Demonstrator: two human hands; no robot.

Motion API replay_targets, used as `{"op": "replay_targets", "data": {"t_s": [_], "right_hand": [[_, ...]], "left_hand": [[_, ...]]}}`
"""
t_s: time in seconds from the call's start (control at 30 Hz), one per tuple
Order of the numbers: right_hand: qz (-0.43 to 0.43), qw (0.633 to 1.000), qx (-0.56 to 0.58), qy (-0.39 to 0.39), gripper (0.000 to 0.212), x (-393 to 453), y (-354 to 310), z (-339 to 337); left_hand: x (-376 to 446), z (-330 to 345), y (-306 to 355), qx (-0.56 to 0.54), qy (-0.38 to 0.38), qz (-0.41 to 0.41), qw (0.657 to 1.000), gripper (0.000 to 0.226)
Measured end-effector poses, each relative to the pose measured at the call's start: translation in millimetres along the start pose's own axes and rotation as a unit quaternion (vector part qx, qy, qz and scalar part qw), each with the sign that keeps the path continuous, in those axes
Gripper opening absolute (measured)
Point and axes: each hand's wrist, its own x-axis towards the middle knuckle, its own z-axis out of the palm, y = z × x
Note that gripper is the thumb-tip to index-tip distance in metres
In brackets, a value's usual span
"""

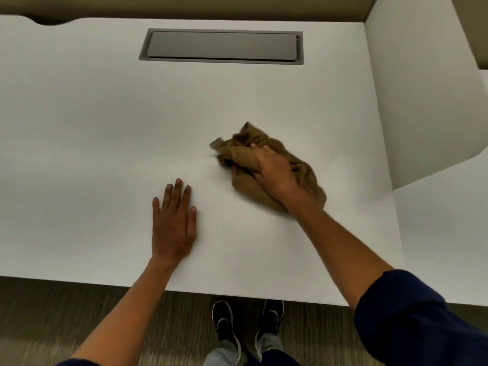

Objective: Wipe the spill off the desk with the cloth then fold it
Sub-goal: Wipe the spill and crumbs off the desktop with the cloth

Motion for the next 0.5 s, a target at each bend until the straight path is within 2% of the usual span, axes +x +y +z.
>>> {"op": "replay_targets", "data": {"t_s": [0.23, 0.3, 0.4, 0.5], "right_hand": [[-0.047, 0.993, 0.054, -0.096, 0.06, -61, -77, 52], [-0.041, 0.991, 0.075, -0.106, 0.058, -80, -90, 58], [-0.02, 0.992, 0.085, -0.094, 0.054, -105, -103, 70], [-0.026, 0.996, 0.059, -0.056, 0.051, -122, -110, 80]], "left_hand": [[1, -7, 3, -0.061, 0.005, 0.012, 0.998, 0.06], [1, -6, -1, -0.03, -0.008, 0.017, 0.999, 0.064], [-1, -2, -6, 0.042, -0.013, 0.033, 0.998, 0.071], [-2, -1, -8, 0.037, -0.019, 0.037, 0.998, 0.071]]}}
